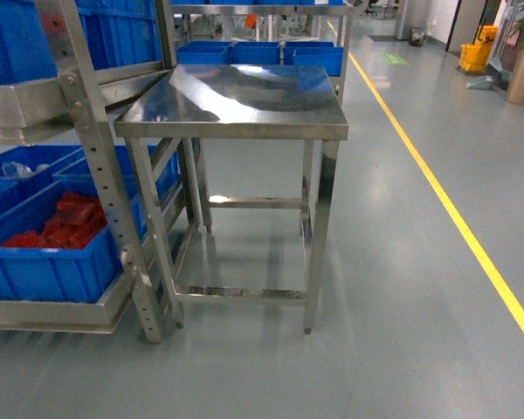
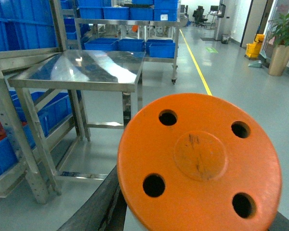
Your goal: Sort blue parts and orange caps into right shelf containers
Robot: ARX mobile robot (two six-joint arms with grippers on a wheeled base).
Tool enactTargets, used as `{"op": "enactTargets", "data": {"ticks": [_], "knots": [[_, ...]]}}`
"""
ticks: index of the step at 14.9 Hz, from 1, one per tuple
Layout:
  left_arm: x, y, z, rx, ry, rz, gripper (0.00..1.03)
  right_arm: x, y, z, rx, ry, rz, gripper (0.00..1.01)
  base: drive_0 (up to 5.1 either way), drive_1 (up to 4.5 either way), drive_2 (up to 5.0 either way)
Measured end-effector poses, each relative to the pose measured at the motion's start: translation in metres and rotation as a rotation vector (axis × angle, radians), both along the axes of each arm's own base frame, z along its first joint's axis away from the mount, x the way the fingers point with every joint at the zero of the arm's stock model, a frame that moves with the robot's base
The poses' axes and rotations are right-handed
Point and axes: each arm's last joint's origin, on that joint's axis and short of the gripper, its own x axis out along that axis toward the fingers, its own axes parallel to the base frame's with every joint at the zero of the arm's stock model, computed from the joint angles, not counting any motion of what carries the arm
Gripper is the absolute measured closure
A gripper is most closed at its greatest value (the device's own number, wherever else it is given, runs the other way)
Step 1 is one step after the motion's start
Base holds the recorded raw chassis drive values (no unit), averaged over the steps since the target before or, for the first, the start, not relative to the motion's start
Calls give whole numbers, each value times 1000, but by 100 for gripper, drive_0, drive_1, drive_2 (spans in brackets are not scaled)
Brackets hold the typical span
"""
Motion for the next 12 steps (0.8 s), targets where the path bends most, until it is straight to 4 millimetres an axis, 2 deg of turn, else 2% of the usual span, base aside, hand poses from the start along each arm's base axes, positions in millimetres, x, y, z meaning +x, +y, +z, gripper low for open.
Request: {"op": "enactTargets", "data": {"ticks": [7, 12], "knots": [[0, 0, 0, 0, 4, 1, 60, 0, 0, 0, 0, 0, 0, 57, 9, 439, -422], [0, 0, 0, 0, 2, 0, 60, 0, 0, 0, 0, 3, 0, 57, 0, 0, 0]]}}
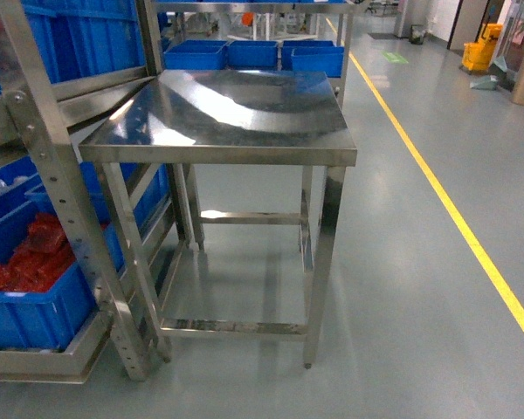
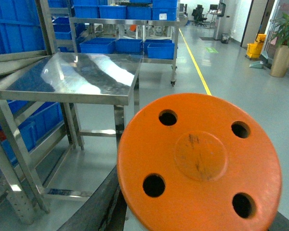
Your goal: Sort blue parts and orange caps into right shelf containers
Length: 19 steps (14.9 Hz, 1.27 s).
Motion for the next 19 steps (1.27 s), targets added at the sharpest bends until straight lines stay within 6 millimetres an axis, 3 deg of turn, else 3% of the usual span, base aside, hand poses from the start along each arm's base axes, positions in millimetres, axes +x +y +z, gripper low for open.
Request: {"op": "enactTargets", "data": {"ticks": [2, 19], "knots": [[0, 0, 1, 0, -7, 0, 60, 0, 0, 1, 0, -5, 0, 57, 0, 0, 0], [0, 0, 0, 0, 0, 0, 60, 0, 0, 0, 0, -4, 0, 57, -499, 246, 246]]}}
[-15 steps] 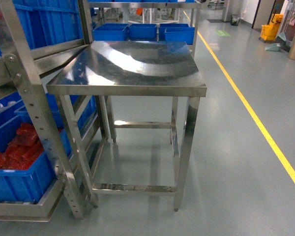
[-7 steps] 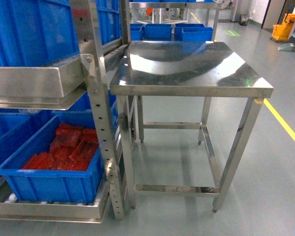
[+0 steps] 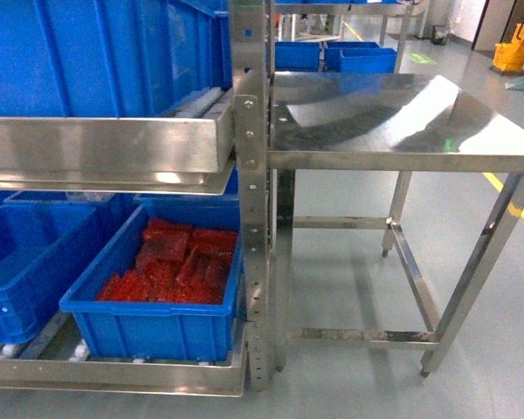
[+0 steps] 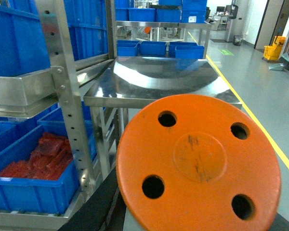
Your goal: Sort blue parts and orange caps into right shelf containers
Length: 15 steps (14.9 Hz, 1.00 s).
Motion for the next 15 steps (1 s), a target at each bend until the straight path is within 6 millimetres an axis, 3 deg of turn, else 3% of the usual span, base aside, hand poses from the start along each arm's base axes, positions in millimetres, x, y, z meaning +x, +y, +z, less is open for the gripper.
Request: {"op": "enactTargets", "data": {"ticks": [15], "knots": [[0, 0, 0, 0, 1, 0, 60, 0, 0, 0, 0, 3, 0, 57, -507, 238, 238]]}}
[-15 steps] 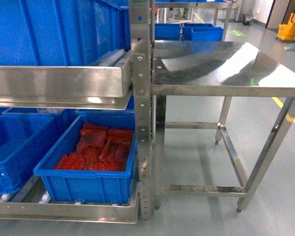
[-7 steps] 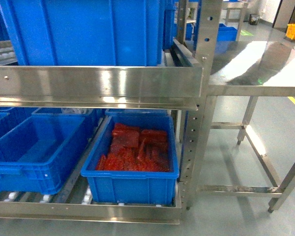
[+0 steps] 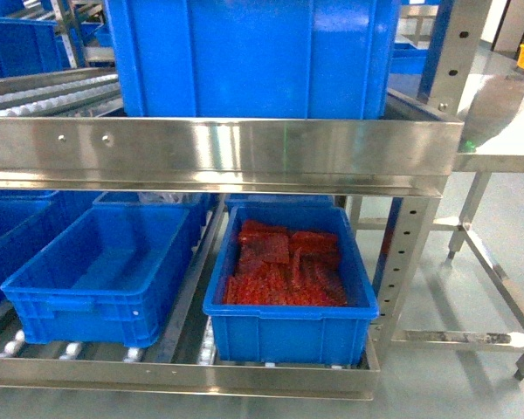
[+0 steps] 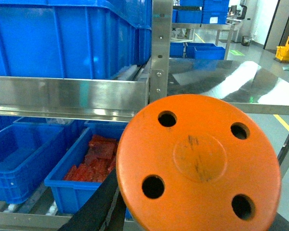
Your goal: Sort blue parts and orange caps into right shelf containers
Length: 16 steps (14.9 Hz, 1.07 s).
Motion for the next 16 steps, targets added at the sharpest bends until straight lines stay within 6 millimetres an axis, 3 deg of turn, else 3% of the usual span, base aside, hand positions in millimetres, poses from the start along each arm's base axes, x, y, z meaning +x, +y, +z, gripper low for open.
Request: {"op": "enactTargets", "data": {"ticks": [16], "knots": [[0, 0, 0, 0, 0, 0, 60, 0, 0, 0, 0, -1, 0, 57, -502, 243, 243]]}}
